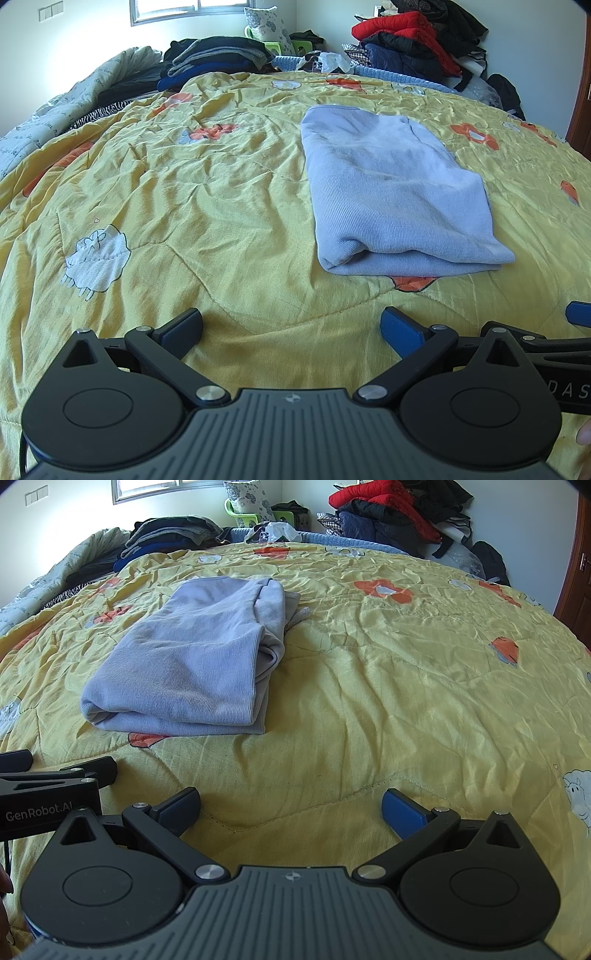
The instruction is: Fold small clothes
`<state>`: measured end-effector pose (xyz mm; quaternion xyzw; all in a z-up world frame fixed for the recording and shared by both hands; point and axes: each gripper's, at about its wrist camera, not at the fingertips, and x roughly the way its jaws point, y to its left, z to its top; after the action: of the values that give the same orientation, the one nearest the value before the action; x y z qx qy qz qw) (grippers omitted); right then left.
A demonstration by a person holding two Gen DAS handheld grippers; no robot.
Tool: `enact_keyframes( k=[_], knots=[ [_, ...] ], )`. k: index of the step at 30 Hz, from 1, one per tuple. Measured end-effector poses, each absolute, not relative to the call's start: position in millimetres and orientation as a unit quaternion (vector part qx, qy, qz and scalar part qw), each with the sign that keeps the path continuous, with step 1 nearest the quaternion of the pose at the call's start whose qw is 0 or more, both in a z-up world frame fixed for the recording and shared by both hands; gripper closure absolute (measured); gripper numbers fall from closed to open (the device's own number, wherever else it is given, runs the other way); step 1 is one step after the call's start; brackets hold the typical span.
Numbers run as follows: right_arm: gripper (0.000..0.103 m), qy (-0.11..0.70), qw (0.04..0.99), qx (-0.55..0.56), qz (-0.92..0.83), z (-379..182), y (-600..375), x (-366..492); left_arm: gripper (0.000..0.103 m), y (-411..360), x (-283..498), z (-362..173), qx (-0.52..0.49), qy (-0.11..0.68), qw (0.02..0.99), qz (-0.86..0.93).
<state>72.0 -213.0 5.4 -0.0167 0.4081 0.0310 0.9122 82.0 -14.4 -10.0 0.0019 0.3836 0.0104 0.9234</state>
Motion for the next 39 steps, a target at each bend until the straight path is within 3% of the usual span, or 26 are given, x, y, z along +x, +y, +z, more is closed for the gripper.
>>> enact_keyframes(
  k=[39],
  knots=[
    [0.001, 0.408, 0.912, -0.016, 0.031, 5.3, -212.8, 71.8, 0.0, -13.6, 88.1, -8.8, 0.0, 0.399, 0.917, 0.014]
  ],
)
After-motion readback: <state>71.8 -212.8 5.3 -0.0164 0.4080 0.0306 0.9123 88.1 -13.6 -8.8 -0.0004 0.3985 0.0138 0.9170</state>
